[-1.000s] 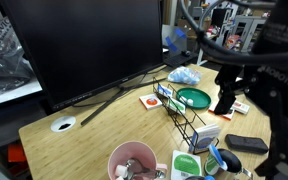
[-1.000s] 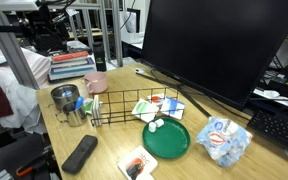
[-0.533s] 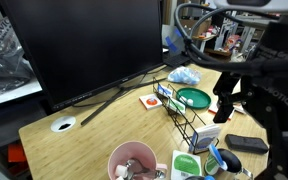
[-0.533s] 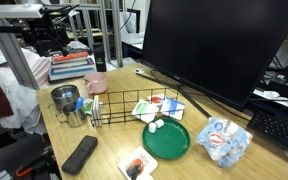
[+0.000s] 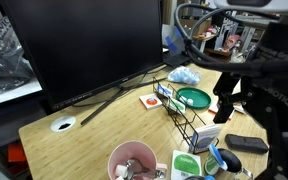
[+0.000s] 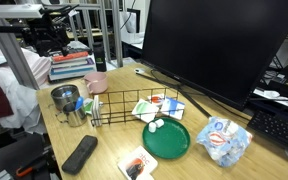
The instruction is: Move the silver tin to the back of the desk
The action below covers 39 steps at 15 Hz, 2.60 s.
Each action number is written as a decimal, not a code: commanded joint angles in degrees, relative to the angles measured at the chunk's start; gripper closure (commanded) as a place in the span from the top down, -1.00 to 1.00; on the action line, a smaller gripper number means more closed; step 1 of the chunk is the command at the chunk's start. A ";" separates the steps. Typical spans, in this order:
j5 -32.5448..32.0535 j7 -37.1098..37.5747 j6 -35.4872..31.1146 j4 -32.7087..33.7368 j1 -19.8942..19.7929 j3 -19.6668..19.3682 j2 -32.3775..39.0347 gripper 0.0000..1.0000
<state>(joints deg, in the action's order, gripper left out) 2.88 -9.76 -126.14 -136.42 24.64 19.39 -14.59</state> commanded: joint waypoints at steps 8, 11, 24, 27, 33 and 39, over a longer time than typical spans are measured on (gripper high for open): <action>0.26 -1.72 -7.60 0.61 -1.53 -0.62 6.88 1.00; 1.38 -2.59 -9.50 0.54 -2.39 -1.31 10.27 1.00; -1.39 -9.43 -14.20 0.16 -2.29 1.81 19.23 1.00; -4.06 -8.41 -15.57 0.48 -2.46 1.71 20.82 1.00; -8.28 -5.99 -17.54 1.09 -2.80 1.04 24.03 1.00; -10.45 -4.49 -17.76 4.09 -3.53 -0.06 28.25 1.00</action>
<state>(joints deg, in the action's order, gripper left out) -6.16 -15.23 -143.75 -134.53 21.72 19.09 11.26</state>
